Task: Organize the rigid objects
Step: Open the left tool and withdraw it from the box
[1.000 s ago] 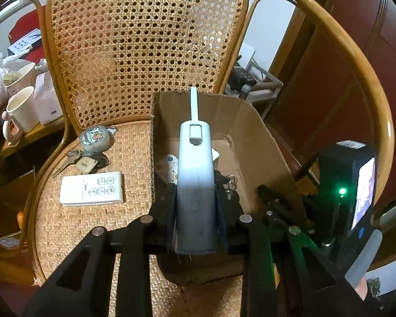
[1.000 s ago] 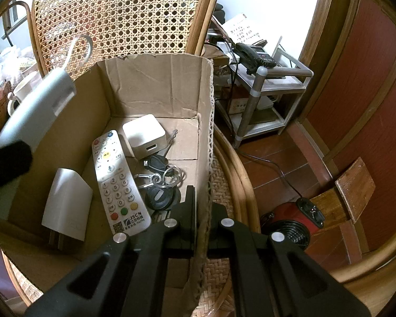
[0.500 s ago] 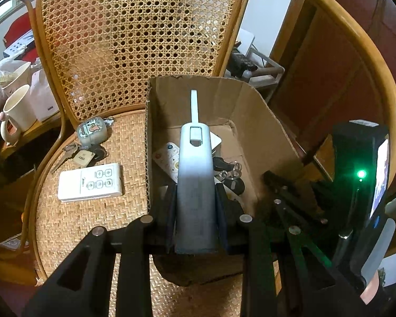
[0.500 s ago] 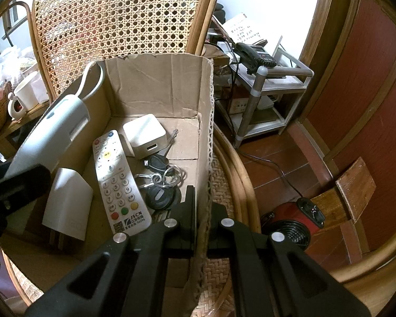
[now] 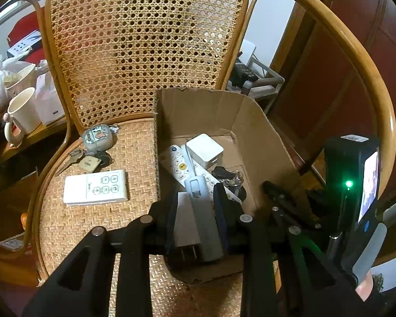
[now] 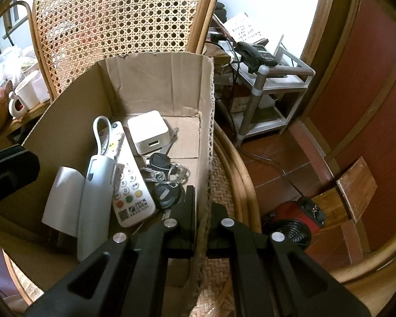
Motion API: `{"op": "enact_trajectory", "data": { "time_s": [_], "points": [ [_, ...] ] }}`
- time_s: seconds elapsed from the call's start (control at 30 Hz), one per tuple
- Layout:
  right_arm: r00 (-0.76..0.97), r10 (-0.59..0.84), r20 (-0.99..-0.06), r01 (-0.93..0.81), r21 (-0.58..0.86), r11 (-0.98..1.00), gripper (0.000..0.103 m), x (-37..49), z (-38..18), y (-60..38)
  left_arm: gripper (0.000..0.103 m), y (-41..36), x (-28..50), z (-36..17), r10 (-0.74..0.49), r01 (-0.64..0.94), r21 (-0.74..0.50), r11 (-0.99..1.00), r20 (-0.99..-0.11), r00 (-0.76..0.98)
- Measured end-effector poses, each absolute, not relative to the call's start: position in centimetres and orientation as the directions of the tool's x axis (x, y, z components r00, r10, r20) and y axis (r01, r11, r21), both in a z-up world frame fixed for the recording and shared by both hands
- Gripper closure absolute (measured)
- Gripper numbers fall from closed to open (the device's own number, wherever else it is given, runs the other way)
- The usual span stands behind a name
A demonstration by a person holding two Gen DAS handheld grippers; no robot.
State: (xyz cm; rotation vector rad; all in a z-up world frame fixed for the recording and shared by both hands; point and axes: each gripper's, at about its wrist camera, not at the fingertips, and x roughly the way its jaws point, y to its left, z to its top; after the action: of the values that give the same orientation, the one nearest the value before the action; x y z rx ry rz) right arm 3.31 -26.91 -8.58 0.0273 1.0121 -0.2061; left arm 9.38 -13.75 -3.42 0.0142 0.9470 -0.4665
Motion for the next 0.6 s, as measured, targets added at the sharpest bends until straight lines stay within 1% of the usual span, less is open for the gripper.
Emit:
{"op": "enact_trajectory", "data": {
  "time_s": [0.07, 0.27, 0.33, 0.43, 0.5, 0.53, 0.57, 0.6],
  "points": [
    [0.513, -0.159, -0.844, 0.183, -0.073, 0.98, 0.097, 3.3, -8.5, -26.9, 0.075, -13.4, 9.6, -3.3, -0.367, 0.383, -0.178, 0.906, -0.783, 0.503],
    [0.513, -0.157, -0.844, 0.182, -0.072, 0.981, 0.097, 3.3, -8.5, -26.9, 0.073, -12.4, 10.2, -3.4, -0.436, 0.394, -0.263, 0.881, -0.775, 0.458],
    [0.513, -0.157, -0.844, 0.182, -0.072, 0.981, 0.097, 3.3, -8.5, -27.0, 0.071, -12.2, 10.2, -3.4, -0.46, 0.397, -0.291, 0.87, -0.767, 0.447],
    [0.513, -0.157, -0.844, 0.182, -0.072, 0.981, 0.097, 3.3, -8.5, -27.0, 0.069, -12.1, 9.9, -3.0, -0.456, 0.411, -0.271, 0.87, -0.759, 0.465],
    [0.513, -0.157, -0.844, 0.182, -0.072, 0.981, 0.097, 3.3, -8.5, -27.0, 0.062, -12.1, 9.6, -2.6, -0.438, 0.414, -0.242, 0.877, -0.756, 0.486],
    [0.513, -0.157, -0.844, 0.182, -0.072, 0.981, 0.097, 3.3, -8.5, -27.0, 0.049, -12.1, 9.5, -2.5, -0.432, 0.412, -0.235, 0.88, -0.754, 0.495],
    [0.513, -0.158, -0.844, 0.182, -0.072, 0.981, 0.097, 3.3, -8.4, -26.9, 0.038, -11.9, 9.3, -2.2, -0.427, 0.41, -0.226, 0.884, -0.747, 0.509],
    [0.513, -0.157, -0.844, 0.182, -0.072, 0.981, 0.097, 3.3, -8.4, -26.9, 0.036, -11.7, 9.1, -1.9, -0.421, 0.408, -0.213, 0.888, -0.734, 0.533]
  ]
}}
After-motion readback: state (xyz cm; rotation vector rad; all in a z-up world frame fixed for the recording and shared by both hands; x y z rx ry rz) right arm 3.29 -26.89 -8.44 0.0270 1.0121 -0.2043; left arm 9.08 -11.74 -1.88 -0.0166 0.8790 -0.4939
